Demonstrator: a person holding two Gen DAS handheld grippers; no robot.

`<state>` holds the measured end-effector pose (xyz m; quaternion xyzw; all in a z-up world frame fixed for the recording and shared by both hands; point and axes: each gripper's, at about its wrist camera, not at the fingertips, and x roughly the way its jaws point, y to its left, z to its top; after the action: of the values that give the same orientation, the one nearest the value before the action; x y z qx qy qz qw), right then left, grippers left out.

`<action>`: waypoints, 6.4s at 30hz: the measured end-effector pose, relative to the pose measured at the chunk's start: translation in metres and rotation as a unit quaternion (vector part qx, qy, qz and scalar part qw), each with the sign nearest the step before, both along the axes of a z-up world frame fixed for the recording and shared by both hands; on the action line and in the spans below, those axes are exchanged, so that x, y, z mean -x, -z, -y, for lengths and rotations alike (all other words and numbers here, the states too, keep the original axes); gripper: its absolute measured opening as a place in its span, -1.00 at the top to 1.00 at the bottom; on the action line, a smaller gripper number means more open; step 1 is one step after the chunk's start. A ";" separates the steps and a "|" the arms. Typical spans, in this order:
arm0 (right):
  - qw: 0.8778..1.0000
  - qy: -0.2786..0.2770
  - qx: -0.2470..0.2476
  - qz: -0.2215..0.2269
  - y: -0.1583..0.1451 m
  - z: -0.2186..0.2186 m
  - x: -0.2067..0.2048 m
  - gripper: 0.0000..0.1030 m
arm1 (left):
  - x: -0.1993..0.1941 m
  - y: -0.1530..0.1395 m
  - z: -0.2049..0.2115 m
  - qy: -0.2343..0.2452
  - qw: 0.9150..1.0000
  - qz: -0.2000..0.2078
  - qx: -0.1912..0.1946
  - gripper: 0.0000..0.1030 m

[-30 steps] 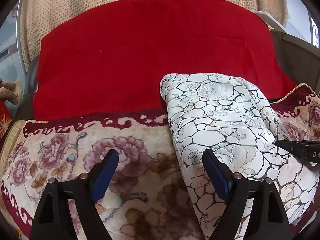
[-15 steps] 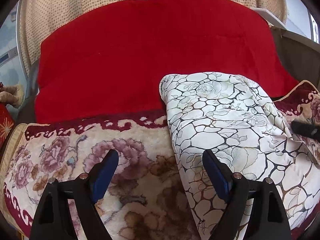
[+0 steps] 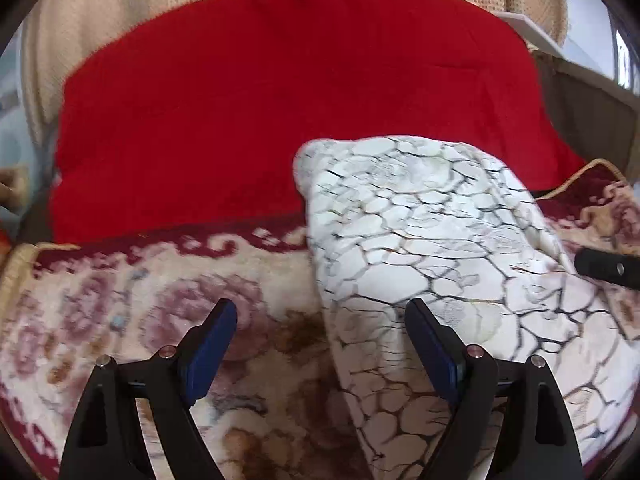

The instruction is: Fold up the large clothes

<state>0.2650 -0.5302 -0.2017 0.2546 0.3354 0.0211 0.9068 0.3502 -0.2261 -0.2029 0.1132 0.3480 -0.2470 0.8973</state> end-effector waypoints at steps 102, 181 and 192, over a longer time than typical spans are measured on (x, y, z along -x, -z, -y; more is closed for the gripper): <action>0.985 -0.088 -0.111 0.097 -0.004 -0.097 -0.013 -0.02 | -0.036 -0.027 -0.110 0.036 0.978 -0.140 0.154 0.10; 0.997 0.005 0.068 0.023 -0.045 -0.098 -0.002 -0.60 | 0.063 -0.064 -0.112 -0.121 0.988 0.085 -0.049 -0.65; 0.987 0.018 0.119 0.105 -0.123 -0.121 0.136 -0.60 | 0.164 -0.128 -0.145 -0.181 0.971 0.149 -0.045 -0.86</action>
<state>0.1286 -0.4094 -0.0784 0.1475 0.2333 -0.0089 0.9611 0.1866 -0.0812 -0.0749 0.1244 0.2363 -0.0452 0.9626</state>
